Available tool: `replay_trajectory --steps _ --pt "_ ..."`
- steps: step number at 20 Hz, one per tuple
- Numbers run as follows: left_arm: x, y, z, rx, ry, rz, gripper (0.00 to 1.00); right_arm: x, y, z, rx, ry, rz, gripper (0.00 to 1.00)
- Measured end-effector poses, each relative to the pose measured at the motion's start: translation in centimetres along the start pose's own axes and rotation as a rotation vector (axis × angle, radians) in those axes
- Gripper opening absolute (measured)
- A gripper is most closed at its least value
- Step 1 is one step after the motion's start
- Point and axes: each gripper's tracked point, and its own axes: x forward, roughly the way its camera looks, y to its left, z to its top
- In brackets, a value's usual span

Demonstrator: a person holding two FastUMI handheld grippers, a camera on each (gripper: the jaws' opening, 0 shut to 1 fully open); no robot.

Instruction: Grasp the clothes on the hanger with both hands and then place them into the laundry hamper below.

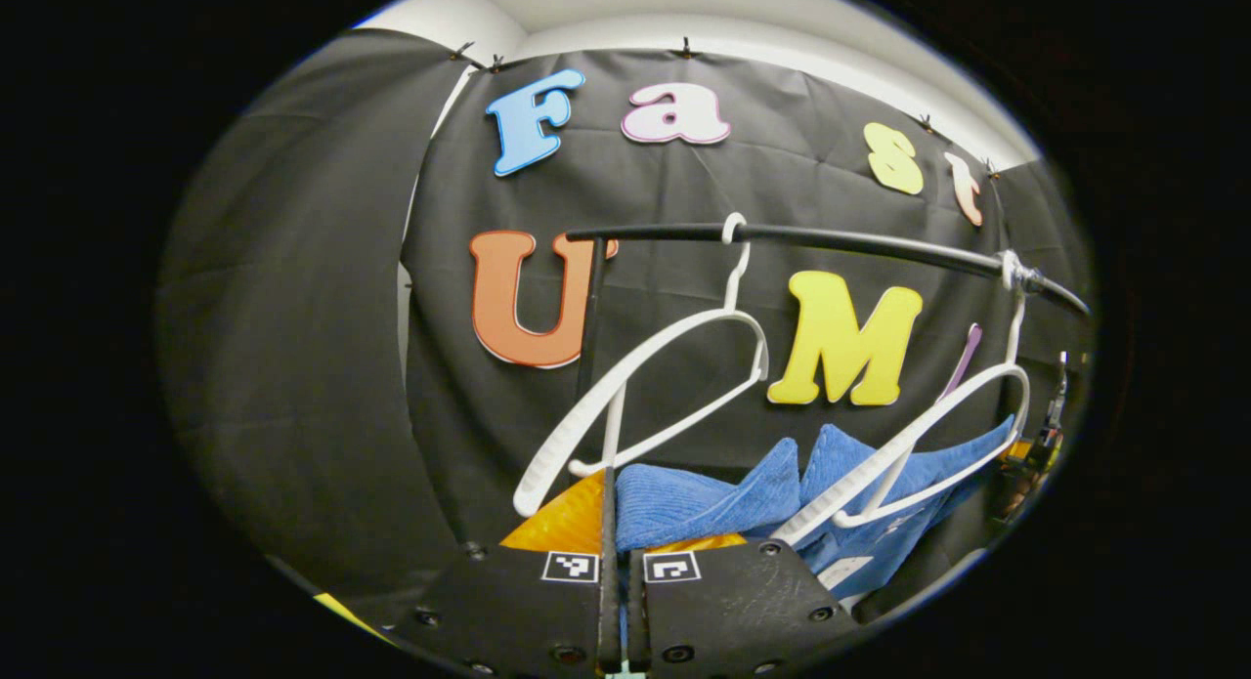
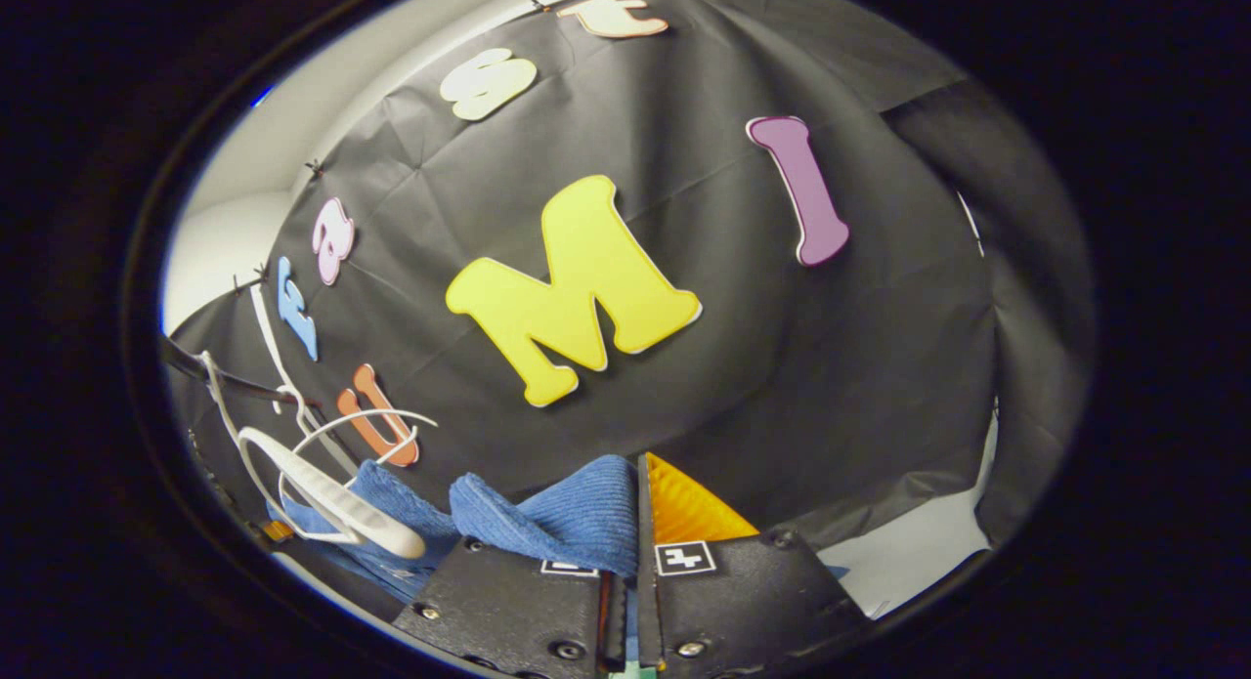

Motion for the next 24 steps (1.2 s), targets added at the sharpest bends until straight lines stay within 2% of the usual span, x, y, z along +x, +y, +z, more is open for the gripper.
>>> replay_trajectory --steps 7,10,12,17,18,19,21,22,23,24 --pt "-1.1 0.8 -6.1 -0.062 0.071 0.034 0.03 -0.6 -1.7 -4.3 0.021 0.07 -0.051 0.09" --pt "-2.3 0.7 -9.4 -0.103 0.121 0.04 0.03 -1.4 -2.2 -8.0 0.014 0.137 -0.066 0.09" --pt "-3.3 0.7 -11.4 -0.089 0.152 0.038 0.03 -1.9 -2.5 -10.0 0.006 0.169 -0.08 0.09" --pt "-6.2 -2.1 -13.9 -0.002 0.185 -0.037 0.03 -4.8 -0.9 -15.2 -0.072 0.237 -0.067 0.09" --pt "-6.9 -2.9 -14.2 0.019 0.19 -0.061 0.07 -5.5 -0.7 -16.1 -0.085 0.249 -0.065 0.09" --pt "-7.6 -3.6 -14.5 0.038 0.196 -0.081 0.03 -6.3 -0.4 -17.0 -0.092 0.261 -0.065 0.08" --pt "-8.7 -5.3 -14.6 0.072 0.195 -0.129 0.03 -7.9 0.4 -18.4 -0.107 0.274 -0.057 0.09" --pt "-9.4 -6.1 -14.5 0.088 0.19 -0.151 0.07 -8.9 0.9 -18.8 -0.118 0.277 -0.052 0.08" --pt "-9.9 -7.0 -14.5 0.097 0.188 -0.176 0.03 -9.8 1.6 -19.2 -0.127 0.281 -0.043 0.08" --pt "-10.4 -7.8 -14.4 0.097 0.188 -0.194 0.07 -10.8 2.4 -19.7 -0.133 0.283 -0.031 0.09"
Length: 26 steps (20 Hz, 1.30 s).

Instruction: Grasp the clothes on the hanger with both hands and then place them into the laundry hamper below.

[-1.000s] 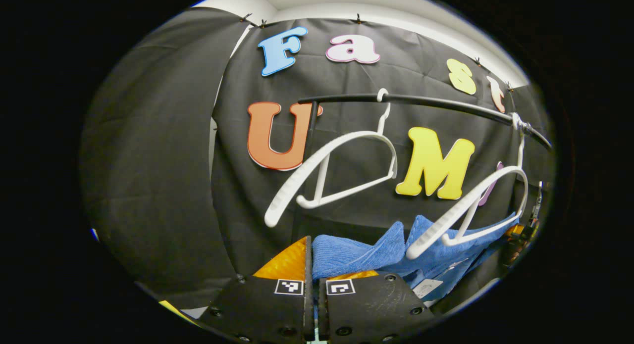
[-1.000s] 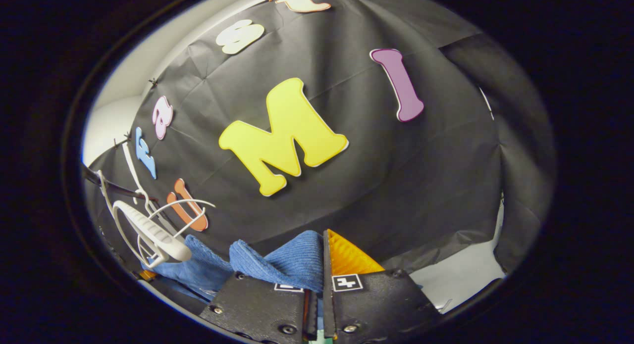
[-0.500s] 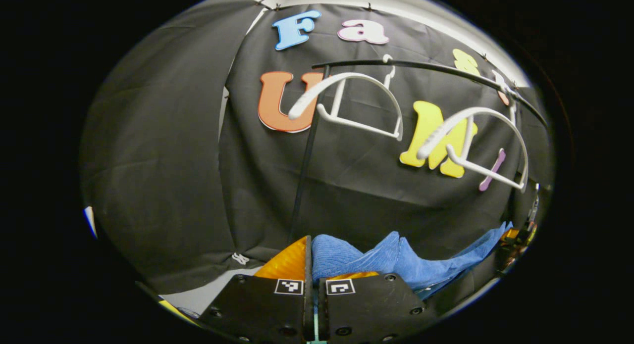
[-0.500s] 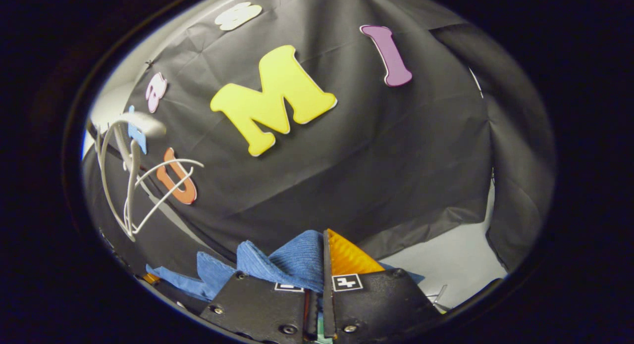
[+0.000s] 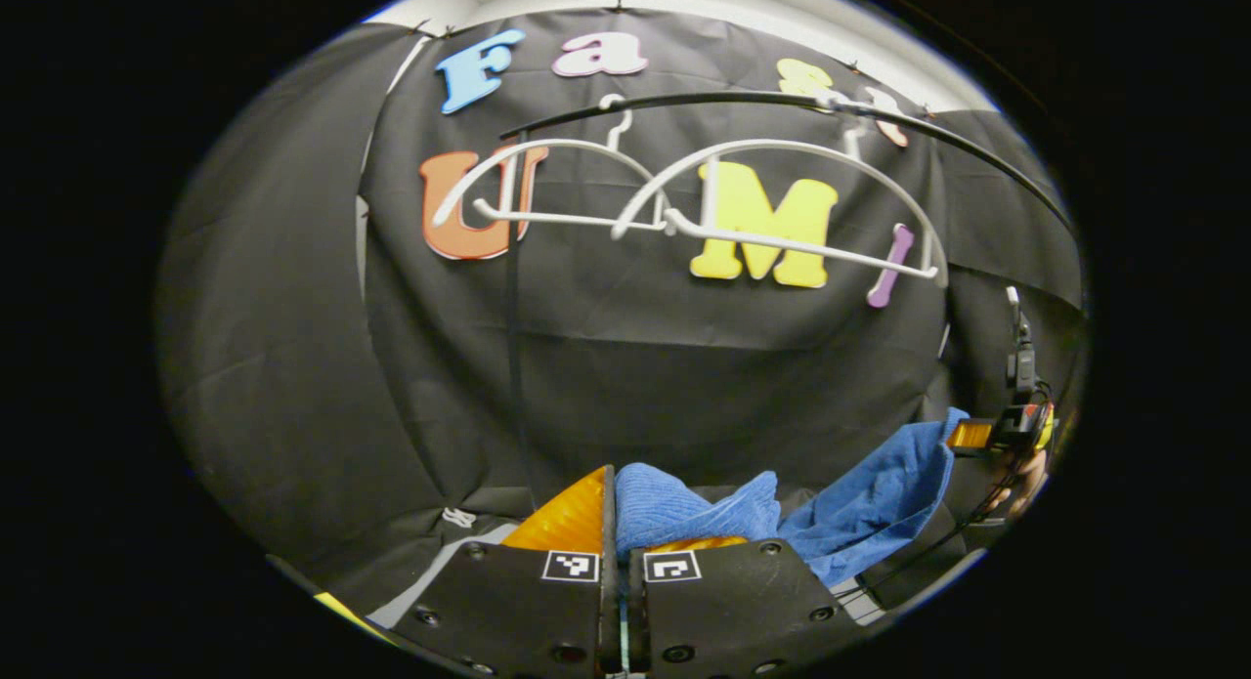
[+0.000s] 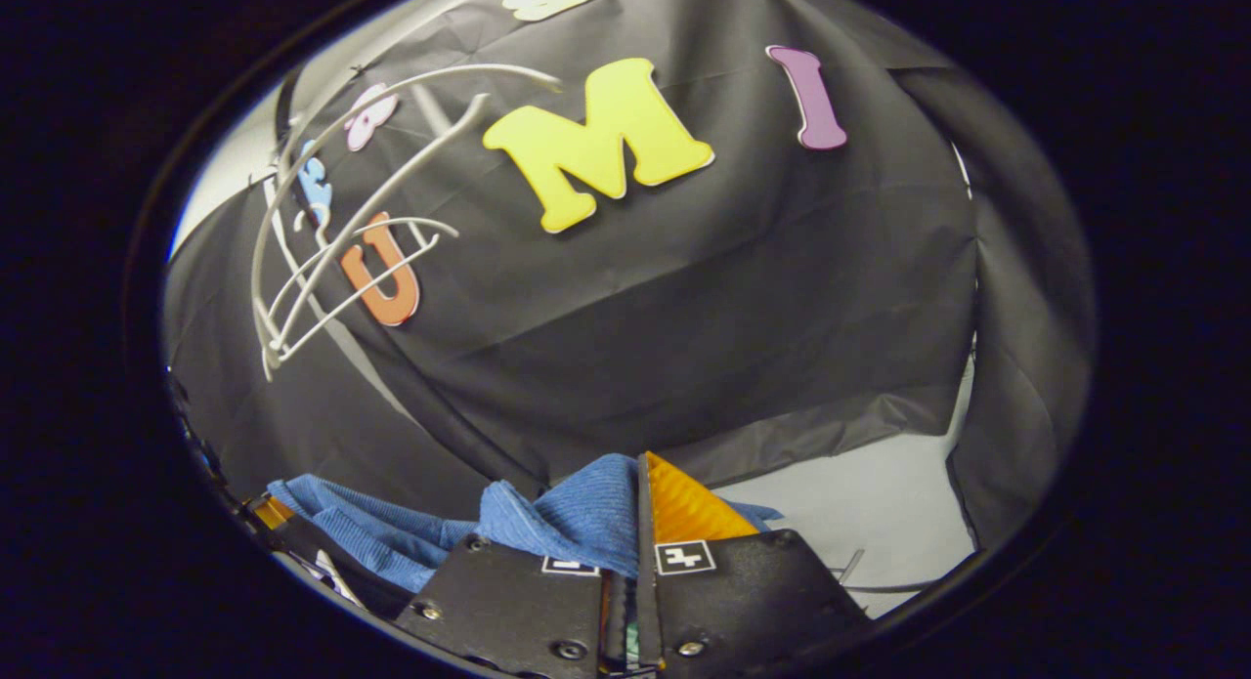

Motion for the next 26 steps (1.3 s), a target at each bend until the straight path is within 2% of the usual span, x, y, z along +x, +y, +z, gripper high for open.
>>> replay_trajectory --steps 1,3,4,5,7,8,9,11,12,16,18,19,20,24,25,26 --pt "-0.5 -1.0 0.1 -0.002 0.0 -0.027 0.03 -0.9 1.0 -0.5 -0.007 0.0 0.015 0.08" --pt "-1.3 -3.2 0.2 -0.005 0.007 -0.086 0.03 -2.9 3.0 -1.1 -0.029 -0.006 0.043 0.08" --pt "-1.6 -4.1 0.2 -0.001 0.014 -0.101 0.07 -3.6 4.0 -1.3 -0.037 -0.009 0.054 0.08" --pt "-2.0 -4.9 0.3 0.004 0.017 -0.12 0.03 -4.5 5.1 -1.5 -0.047 -0.011 0.072 0.08" --pt "-2.7 -6.6 0.2 0.019 0.021 -0.165 0.07 -6.2 7.0 -1.8 -0.052 -0.018 0.106 0.08" --pt "-3.1 -7.6 0.2 0.028 0.023 -0.188 0.03 -6.9 8.0 -2.1 -0.045 -0.019 0.126 0.08" --pt "-3.4 -8.3 0.0 0.035 0.026 -0.207 0.07 -7.6 9.0 -2.3 -0.033 -0.013 0.155 0.08" --pt "-4.1 -10.1 0.1 0.035 0.032 -0.252 0.07 -8.6 10.8 -2.7 -0.009 0.01 0.222 0.08" --pt "-4.5 -11.0 0.4 0.031 0.025 -0.274 0.03 -9.0 11.6 -2.7 -0.011 0.018 0.252 0.08" --pt "-4.8 -13.5 1.2 0.018 0.0 -0.318 0.03 -8.8 11.9 -3.3 0.011 0.054 0.339 0.08" --pt "-4.5 -14.3 0.9 0.038 -0.01 -0.314 0.03 -8.0 11.5 -4.0 0.022 0.078 0.367 0.08" --pt "-4.1 -14.1 0.2 0.05 0.002 -0.296 0.07 -7.4 11.2 -4.6 0.026 0.097 0.376 0.08" --pt "-3.5 -13.9 -0.8 0.061 0.024 -0.278 0.03 -6.8 10.6 -5.4 0.028 0.116 0.375 0.08" --pt "-1.4 -13.0 -5.2 0.07 0.113 -0.217 0.03 -2.7 8.0 -8.3 0.044 0.183 0.321 0.09" --pt "-1.0 -12.8 -6.3 0.07 0.136 -0.205 0.07 -1.8 7.4 -9.1 0.047 0.201 0.31 0.09" --pt "-0.6 -12.6 -7.0 0.068 0.148 -0.198 0.03 -1.1 7.0 -10.1 0.049 0.22 0.307 0.09"
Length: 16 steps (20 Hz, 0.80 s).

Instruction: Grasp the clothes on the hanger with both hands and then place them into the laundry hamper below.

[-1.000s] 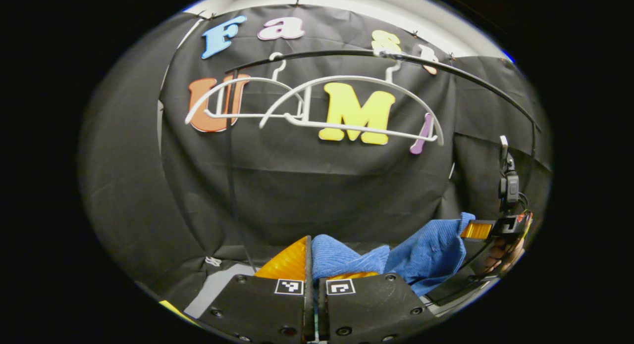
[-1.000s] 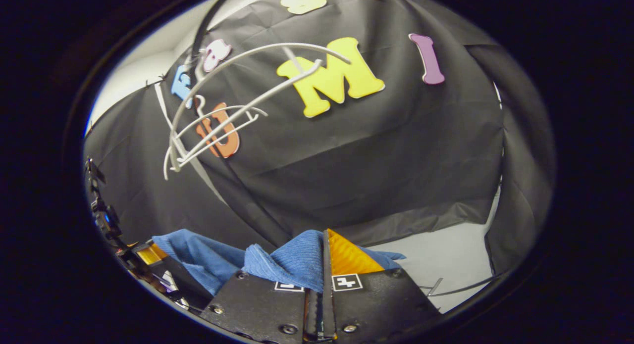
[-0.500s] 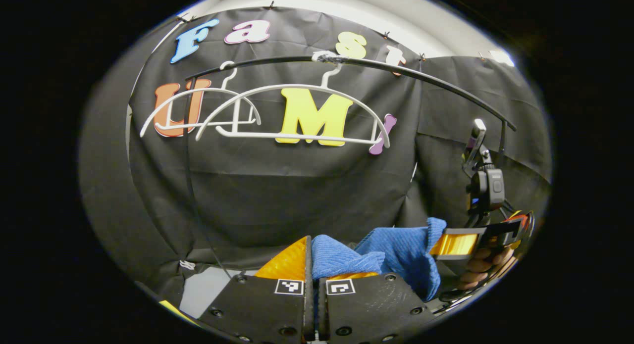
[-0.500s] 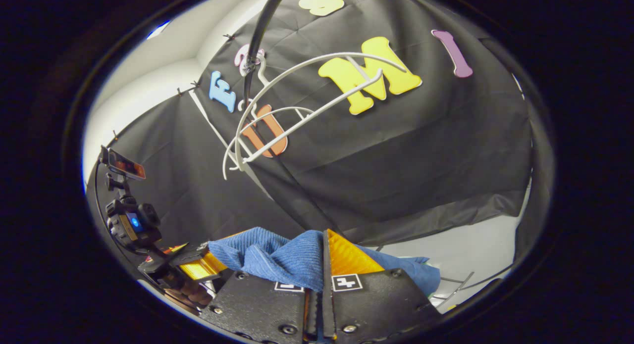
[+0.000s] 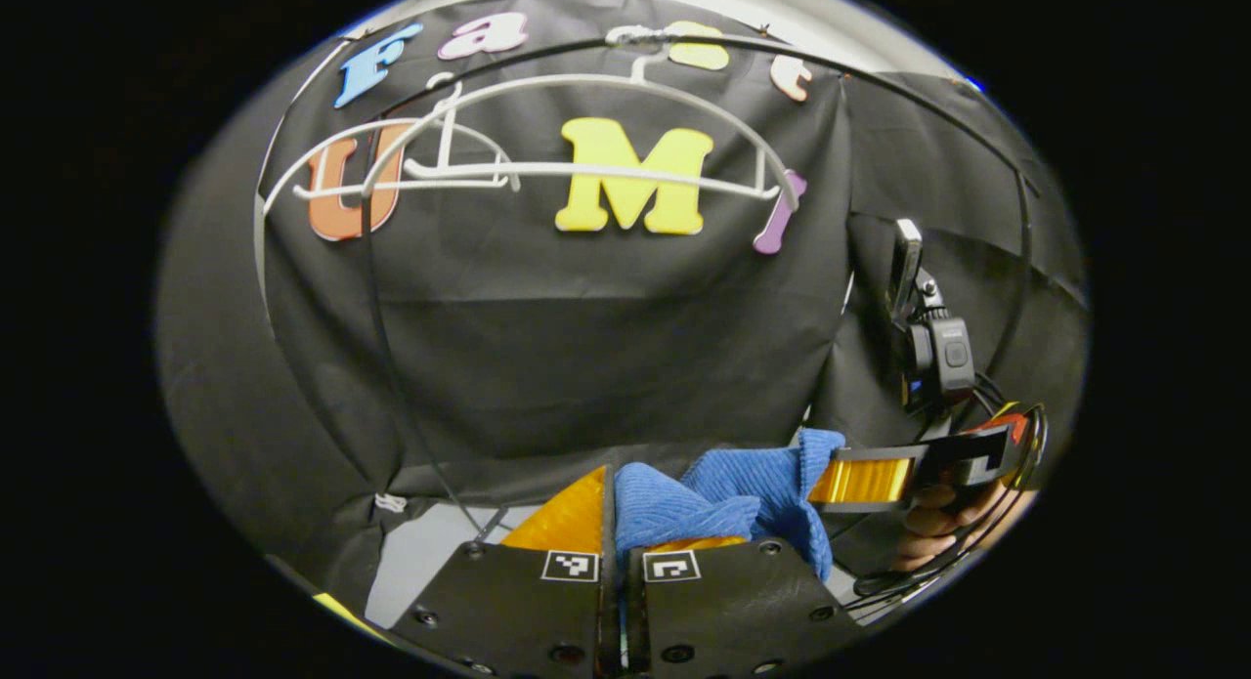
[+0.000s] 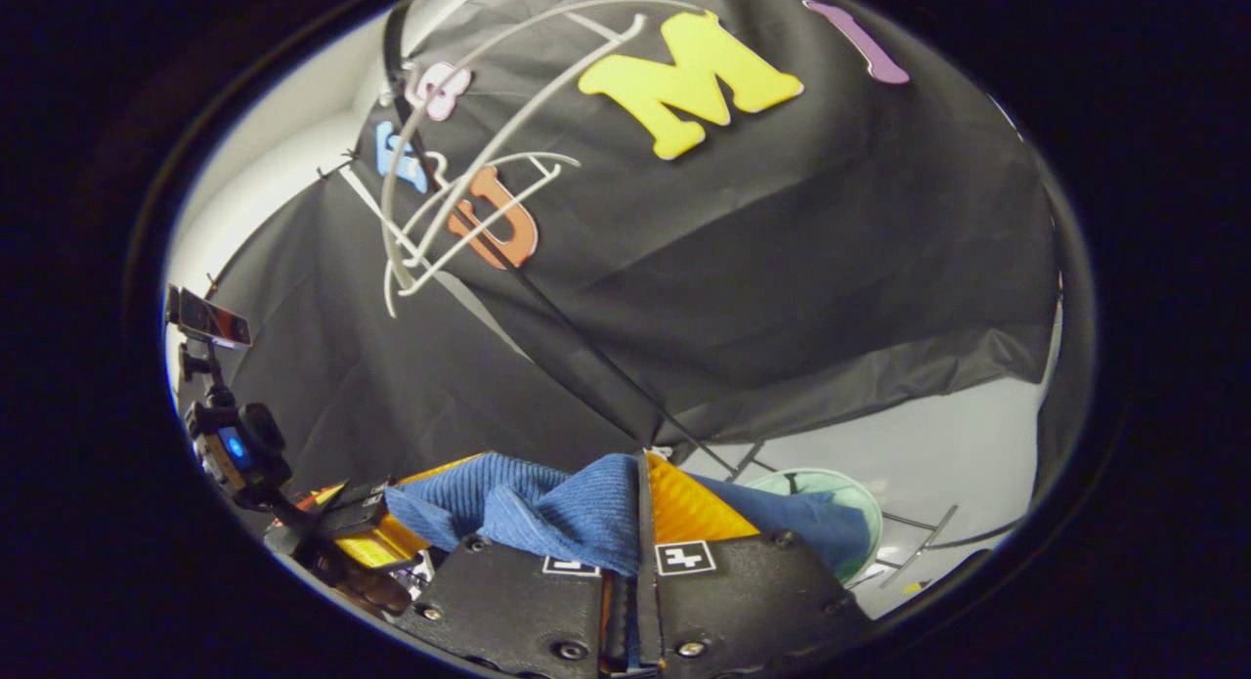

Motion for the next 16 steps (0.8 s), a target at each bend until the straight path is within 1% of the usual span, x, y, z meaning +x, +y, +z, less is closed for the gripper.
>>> replay_trajectory --steps 2,3,4,5,6,7,8,9,12,13,14,15,16 --pt "0.9 0.4 -1.4 -0.015 0.023 0.007 0.03 1.1 -1.2 -1.0 0.004 0.034 -0.006 0.09" --pt "1.5 0.7 -2.1 -0.024 0.037 0.014 0.07 1.7 -2.0 -1.2 0.002 0.047 -0.018 0.09" --pt "2.1 1.0 -2.9 -0.033 0.05 0.023 0.03 2.5 -2.9 -1.4 0.001 0.06 -0.038 0.09" --pt "2.7 1.3 -3.8 -0.044 0.07 0.035 0.03 3.3 -3.9 -1.6 -0.002 0.079 -0.059 0.09" --pt "3.3 1.7 -4.7 -0.057 0.087 0.043 0.07 3.9 -4.7 -2.1 -0.003 0.097 -0.081 0.09" --pt "3.8 2.1 -5.7 -0.069 0.109 0.055 0.03 4.8 -5.3 -2.5 -0.005 0.116 -0.1 0.09" --pt "4.3 2.6 -6.7 -0.078 0.132 0.065 0.07 5.6 -6.0 -3.2 -0.004 0.137 -0.12 0.09" --pt "4.8 2.9 -7.8 -0.085 0.156 0.077 0.03 6.4 -6.9 -3.9 -0.009 0.16 -0.145 0.09" --pt "6.0 3.6 -10.8 -0.097 0.239 0.098 0.03 7.8 -9.7 -5.6 -0.037 0.217 -0.244 0.09" --pt "6.4 4.0 -11.8 -0.093 0.269 0.106 0.03 8.4 -10.3 -6.1 -0.044 0.234 -0.272 0.1" --pt "6.7 4.4 -12.8 -0.085 0.297 0.122 0.07 8.6 -11.0 -6.8 -0.05 0.26 -0.312 0.12" --pt "6.9 4.8 -13.8 -0.087 0.327 0.131 0.03 8.7 -11.7 -7.5 -0.054 0.291 -0.34 0.14" --pt "6.8 5.0 -14.4 -0.094 0.351 0.134 0.03 8.6 -11.6 -8.0 -0.048 0.311 -0.345 0.18"
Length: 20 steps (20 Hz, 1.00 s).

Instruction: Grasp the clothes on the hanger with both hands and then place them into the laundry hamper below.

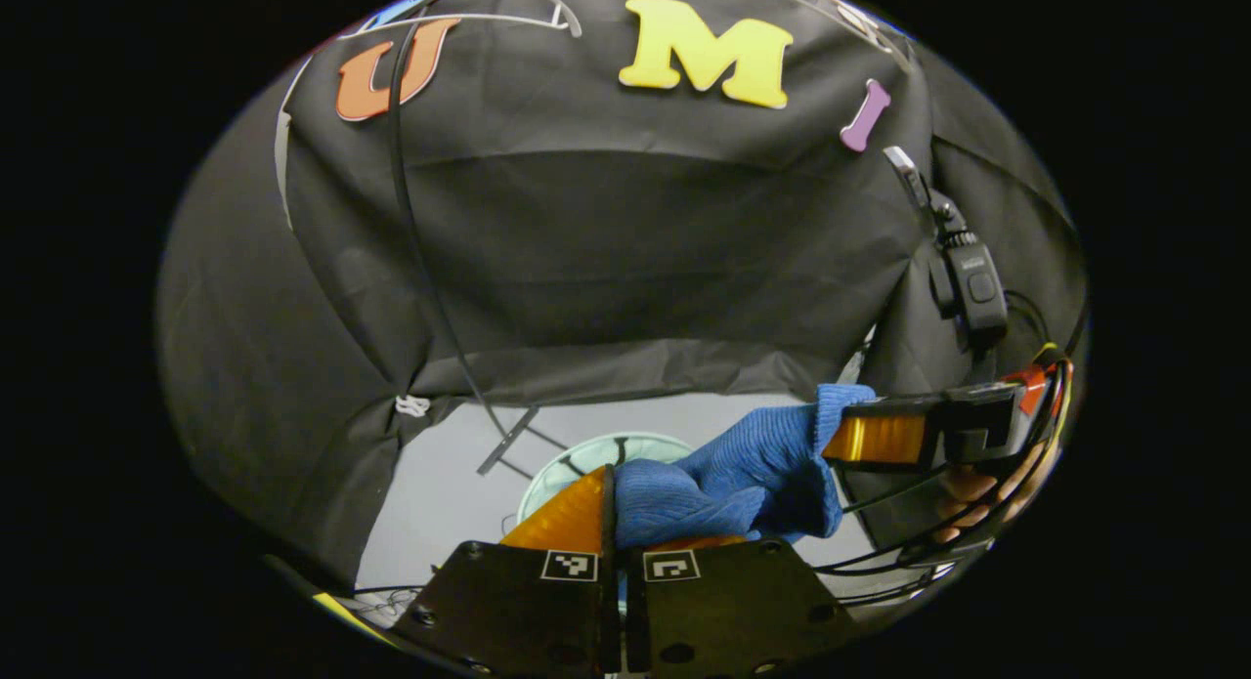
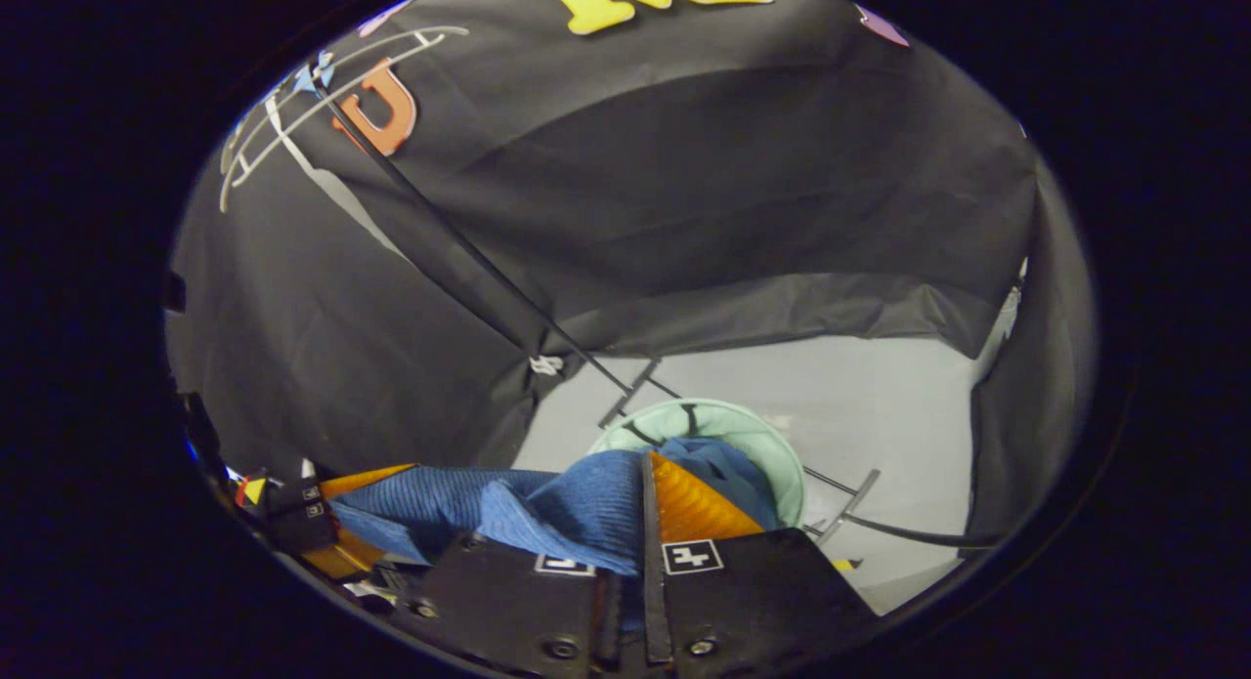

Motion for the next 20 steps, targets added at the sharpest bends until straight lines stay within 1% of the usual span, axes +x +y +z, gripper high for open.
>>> replay_trajectory --steps 1,2,3,4,5,6,7,8,9,10,11,12,15,16,20 --pt "0.6 -0.1 -0.7 -0.014 0.033 -0.007 0.22 0.0 0.3 0.1 0.004 0.012 -0.006 0.22" --pt "0.6 -0.1 -1.6 -0.033 0.063 -0.013 0.09 -0.2 0.5 0.2 0.001 0.018 -0.01 0.29" --pt "0.7 -0.4 -1.7 -0.048 0.064 -0.03 0.29 -0.5 0.5 0.4 -0.006 0.02 -0.019 0.4" --pt "0.7 0.0 -1.5 -0.055 0.056 -0.031 0.48 -1.1 0.5 0.7 -0.018 0.014 -0.028 0.42" --pt "0.3 0.2 -1.3 -0.059 0.049 -0.029 0.68 -1.8 0.5 1.2 -0.032 0.001 -0.043 0.49" --pt "0.0 0.6 -1.0 -0.06 0.04 -0.03 0.88 -2.6 0.6 1.4 -0.049 -0.017 -0.052 0.51" --pt "-0.7 0.6 -0.4 -0.06 0.031 -0.031 0.97 -3.5 0.9 1.5 -0.062 -0.035 -0.06 0.55" --pt "-1.4 0.7 -0.1 -0.064 0.019 -0.037 0.89 -4.4 1.0 1.5 -0.072 -0.051 -0.066 0.6" --pt "-2.3 0.7 0.3 -0.068 0.006 -0.041 0.98 -5.3 1.1 1.5 -0.077 -0.07 -0.072 0.64" --pt "-2.9 0.6 0.6 -0.074 -0.008 -0.047 0.98 -6.5 1.2 1.4 -0.08 -0.086 -0.082 0.65" --pt "-3.6 0.7 1.0 -0.078 -0.024 -0.049 1.0 -7.6 1.5 1.3 -0.084 -0.108 -0.089 0.74" --pt "-4.4 0.9 1.6 -0.078 -0.041 -0.046 0.95 -8.9 1.7 1.3 -0.091 -0.134 -0.098 0.76" --pt "-7.0 2.4 3.4 -0.033 -0.113 -0.005 0.97 -13.3 3.0 2.2 -0.118 -0.249 -0.144 0.8" --pt "-8.2 2.8 4.1 -0.007 -0.14 0.004 0.97 -15.2 3.6 2.4 -0.125 -0.293 -0.161 0.78" --pt "-13.0 2.9 7.6 0.077 -0.27 -0.007 0.97 -23.1 4.8 3.4 -0.127 -0.487 -0.238 0.79"
